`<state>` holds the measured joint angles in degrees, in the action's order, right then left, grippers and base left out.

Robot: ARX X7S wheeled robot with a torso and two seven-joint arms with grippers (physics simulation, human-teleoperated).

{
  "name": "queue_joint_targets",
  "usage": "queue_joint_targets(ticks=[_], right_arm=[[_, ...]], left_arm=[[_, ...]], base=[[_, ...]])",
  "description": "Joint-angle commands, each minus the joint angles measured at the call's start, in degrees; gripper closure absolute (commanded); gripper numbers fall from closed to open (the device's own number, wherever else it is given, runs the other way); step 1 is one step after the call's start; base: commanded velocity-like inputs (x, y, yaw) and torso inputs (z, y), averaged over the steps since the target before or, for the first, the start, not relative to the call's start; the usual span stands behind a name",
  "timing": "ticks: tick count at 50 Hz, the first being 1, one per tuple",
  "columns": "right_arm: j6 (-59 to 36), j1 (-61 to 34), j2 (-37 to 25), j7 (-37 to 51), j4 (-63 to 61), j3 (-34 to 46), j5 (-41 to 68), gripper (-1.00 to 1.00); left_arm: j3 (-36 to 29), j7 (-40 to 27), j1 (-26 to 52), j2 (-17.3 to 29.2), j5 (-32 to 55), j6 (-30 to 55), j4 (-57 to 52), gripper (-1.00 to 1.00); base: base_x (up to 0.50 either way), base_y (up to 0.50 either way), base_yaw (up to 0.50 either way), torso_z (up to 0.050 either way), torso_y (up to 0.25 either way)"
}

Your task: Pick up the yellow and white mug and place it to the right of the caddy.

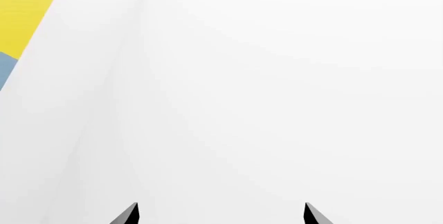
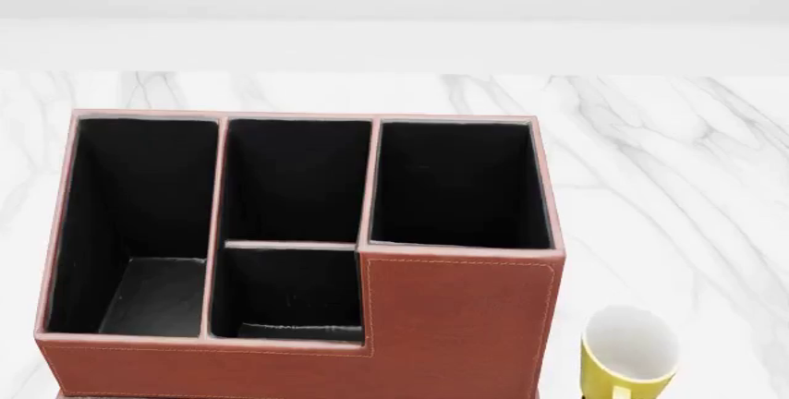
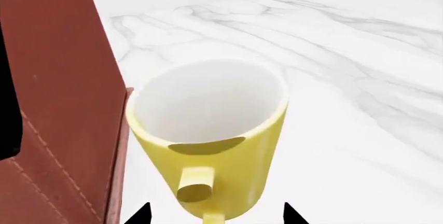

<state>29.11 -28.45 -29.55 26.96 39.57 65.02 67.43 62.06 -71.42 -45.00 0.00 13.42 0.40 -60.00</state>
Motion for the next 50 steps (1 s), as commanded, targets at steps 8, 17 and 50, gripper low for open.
queue_joint_targets(ticks=[8, 17, 50], right_arm=[[-0.06, 0.32, -0.58, 0.54, -1.35, -0.33, -0.16, -1.0], [0.92, 1.85, -4.31, 5.5, -9.02, 0.09, -2.35, -1.0], [5.18, 7.47, -11.66, 15.24, -22.28, -0.22, -7.67, -1.0]], left_arm=[[0.42, 0.06, 0.0, 0.0, 0.39, -0.07, 0.0, -1.0], [1.59, 0.55, 0.0, 0.0, 1.48, 0.06, 0.0, -1.0], [6.69, 2.29, 0.0, 0.0, 6.15, 0.63, 0.0, -1.0]], base=[[0.0, 0.0, 0.0, 0.0, 0.0], [0.0, 0.0, 0.0, 0.0, 0.0], [0.0, 0.0, 0.0, 0.0, 0.0]])
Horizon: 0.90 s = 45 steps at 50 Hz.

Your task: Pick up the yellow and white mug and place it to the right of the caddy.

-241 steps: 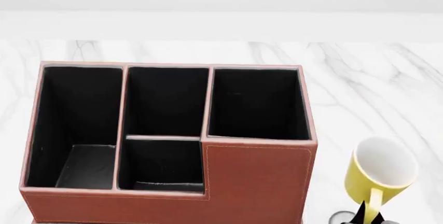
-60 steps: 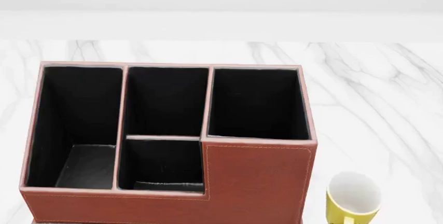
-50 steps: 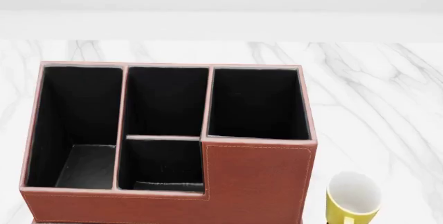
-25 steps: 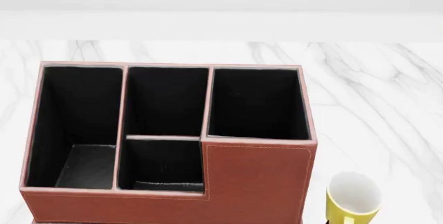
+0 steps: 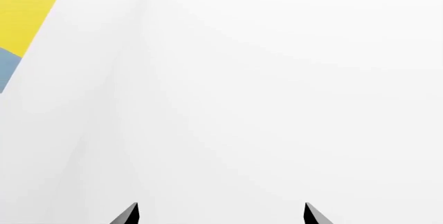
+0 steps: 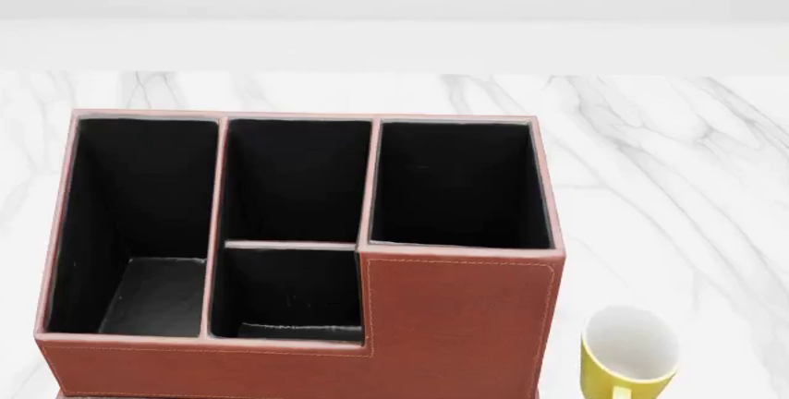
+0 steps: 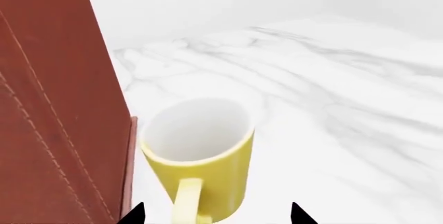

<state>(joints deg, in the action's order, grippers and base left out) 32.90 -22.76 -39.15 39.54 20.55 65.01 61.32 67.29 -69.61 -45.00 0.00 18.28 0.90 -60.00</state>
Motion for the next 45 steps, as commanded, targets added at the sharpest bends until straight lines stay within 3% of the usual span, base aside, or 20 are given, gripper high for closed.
queue_joint_targets(ticks=[1, 45], right_arm=[[1.54, 1.9, -2.87, 3.73, -4.85, -0.19, -2.36, -1.0], [-5.34, -3.73, -21.09, 23.09, -42.13, -2.77, -19.01, -1.0]], left_arm=[[1.62, 0.49, 0.0, 0.0, 1.41, 0.13, 0.0, -1.0], [0.42, 0.12, 0.0, 0.0, 0.54, 0.1, 0.0, -1.0]], base=[[0.0, 0.0, 0.0, 0.0, 0.0], [0.0, 0.0, 0.0, 0.0, 0.0]])
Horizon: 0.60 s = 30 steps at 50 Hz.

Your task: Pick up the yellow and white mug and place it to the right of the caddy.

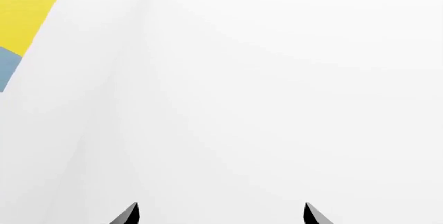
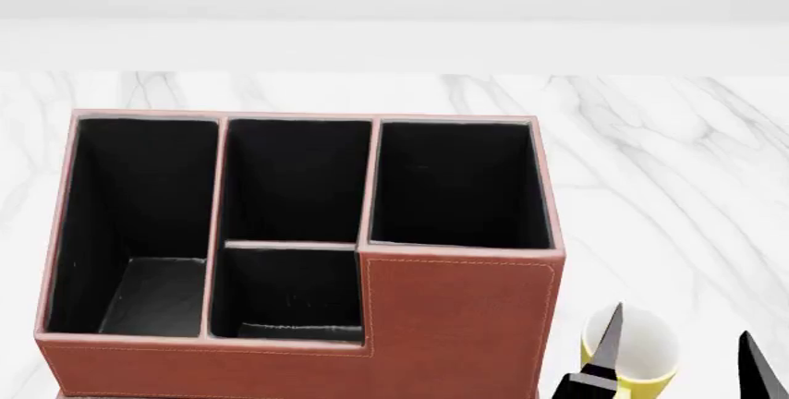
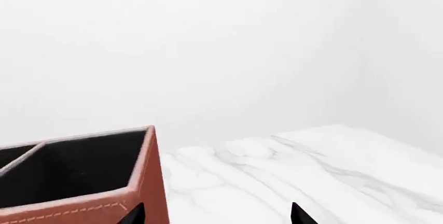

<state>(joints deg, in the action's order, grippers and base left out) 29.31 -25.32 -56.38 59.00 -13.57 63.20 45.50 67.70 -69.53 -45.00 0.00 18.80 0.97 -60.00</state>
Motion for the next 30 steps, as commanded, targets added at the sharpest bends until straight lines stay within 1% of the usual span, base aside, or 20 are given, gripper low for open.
queue_joint_targets(ticks=[1, 13, 19, 30], right_arm=[[-2.12, -1.38, -4.32, 4.05, -9.04, -1.07, -3.54, -1.0], [-5.5, -2.77, -8.01, 8.1, -17.61, -2.24, -6.64, -1.0], [-7.09, -3.4, -11.0, 10.88, -23.43, -3.26, -8.48, -1.0], [-11.78, -5.32, -14.51, 14.34, -32.79, -4.7, -11.15, -1.0]], left_arm=[[-0.15, -0.01, 0.0, 0.0, -0.15, 0.03, 0.0, -1.0], [0.45, 0.29, 0.0, 0.0, 0.41, 0.16, 0.0, -1.0], [0.67, 0.37, 0.0, 0.0, 0.54, 0.18, 0.0, -1.0], [0.61, 0.39, 0.0, 0.0, 0.42, 0.14, 0.0, -1.0]], base=[[0.0, 0.0, 0.0, 0.0, 0.0], [0.0, 0.0, 0.0, 0.0, 0.0], [0.0, 0.0, 0.0, 0.0, 0.0], [0.0, 0.0, 0.0, 0.0, 0.0]])
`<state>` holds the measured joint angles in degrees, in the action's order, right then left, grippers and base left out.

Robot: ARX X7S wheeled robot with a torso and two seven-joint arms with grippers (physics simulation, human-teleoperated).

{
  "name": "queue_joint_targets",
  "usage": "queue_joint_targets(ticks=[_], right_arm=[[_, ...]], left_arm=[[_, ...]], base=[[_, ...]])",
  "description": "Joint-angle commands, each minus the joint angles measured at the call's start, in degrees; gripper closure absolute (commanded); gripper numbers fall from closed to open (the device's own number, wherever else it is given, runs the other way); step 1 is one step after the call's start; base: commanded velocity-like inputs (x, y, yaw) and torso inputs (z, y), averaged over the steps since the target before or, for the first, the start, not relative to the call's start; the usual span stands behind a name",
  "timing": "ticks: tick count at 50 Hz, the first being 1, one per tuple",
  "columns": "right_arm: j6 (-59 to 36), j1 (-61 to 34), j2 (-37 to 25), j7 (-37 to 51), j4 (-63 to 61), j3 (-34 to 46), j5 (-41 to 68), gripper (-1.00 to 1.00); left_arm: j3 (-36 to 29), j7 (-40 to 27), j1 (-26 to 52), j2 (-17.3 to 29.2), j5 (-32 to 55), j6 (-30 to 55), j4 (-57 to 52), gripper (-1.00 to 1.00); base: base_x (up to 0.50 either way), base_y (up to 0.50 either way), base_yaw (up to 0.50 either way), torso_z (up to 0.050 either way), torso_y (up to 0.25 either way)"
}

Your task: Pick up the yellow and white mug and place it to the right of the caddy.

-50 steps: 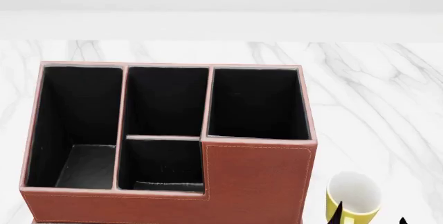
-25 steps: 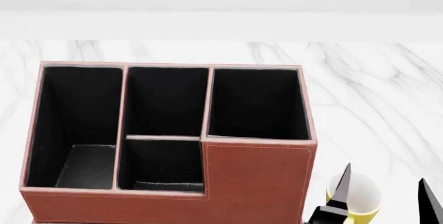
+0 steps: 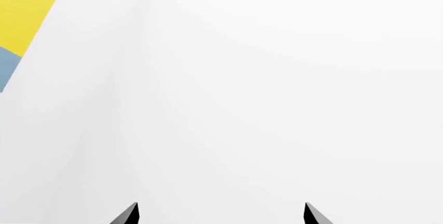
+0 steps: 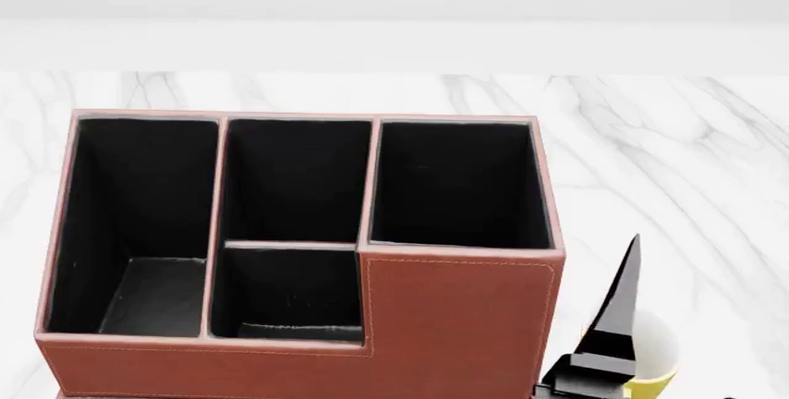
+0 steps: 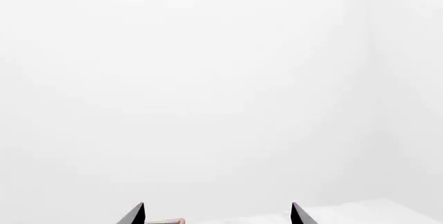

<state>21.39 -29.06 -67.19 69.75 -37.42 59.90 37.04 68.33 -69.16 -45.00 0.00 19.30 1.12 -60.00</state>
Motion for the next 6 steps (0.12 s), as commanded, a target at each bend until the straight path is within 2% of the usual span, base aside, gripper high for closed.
queue_joint_targets(ticks=[1, 6], right_arm=[[-4.29, -1.75, -3.99, 3.9, -9.78, -1.54, -2.92, -1.0], [-7.68, -3.09, -5.98, 5.75, -15.51, -2.46, -4.34, -1.0]], left_arm=[[-0.06, 0.03, 0.0, 0.0, -0.08, -0.04, 0.0, -1.0], [-0.4, -0.09, 0.0, 0.0, -0.39, -0.09, 0.0, -1.0]], base=[[0.0, 0.0, 0.0, 0.0, 0.0], [0.0, 0.0, 0.0, 0.0, 0.0]])
